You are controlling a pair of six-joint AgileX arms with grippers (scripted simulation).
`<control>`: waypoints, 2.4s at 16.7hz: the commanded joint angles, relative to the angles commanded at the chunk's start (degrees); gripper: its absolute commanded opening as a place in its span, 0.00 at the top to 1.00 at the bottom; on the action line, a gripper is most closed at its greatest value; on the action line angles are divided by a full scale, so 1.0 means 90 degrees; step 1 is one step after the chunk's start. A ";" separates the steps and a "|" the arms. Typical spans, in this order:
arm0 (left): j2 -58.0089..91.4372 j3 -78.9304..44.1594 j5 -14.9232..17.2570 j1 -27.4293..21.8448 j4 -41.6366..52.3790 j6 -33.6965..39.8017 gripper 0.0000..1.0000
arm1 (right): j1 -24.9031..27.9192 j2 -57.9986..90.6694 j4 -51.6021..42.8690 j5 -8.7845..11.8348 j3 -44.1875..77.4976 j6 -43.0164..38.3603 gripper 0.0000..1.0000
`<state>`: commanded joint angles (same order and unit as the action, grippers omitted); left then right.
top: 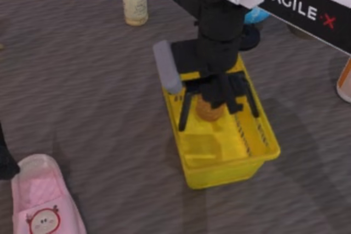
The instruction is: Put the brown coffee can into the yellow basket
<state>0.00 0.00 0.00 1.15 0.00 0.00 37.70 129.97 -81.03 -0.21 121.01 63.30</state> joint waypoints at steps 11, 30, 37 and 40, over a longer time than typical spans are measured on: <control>0.0000 0.0000 0.0000 0.0000 0.0000 0.0000 0.00 | 0.0000 0.0000 0.0000 0.0000 0.0000 0.0000 1.00; 0.0000 0.0000 0.0000 0.0000 0.0000 0.0000 0.00 | 0.0000 0.0000 0.0000 0.0000 0.0000 0.0000 1.00; 0.0000 0.0000 0.0000 0.0000 0.0000 0.0000 0.00 | -0.0138 -0.0070 -0.0954 0.0001 0.0850 0.0180 1.00; 0.0000 0.0000 0.0000 0.0000 0.0000 0.0000 0.00 | -0.0182 -0.0116 -0.1196 0.0000 0.1077 0.0232 1.00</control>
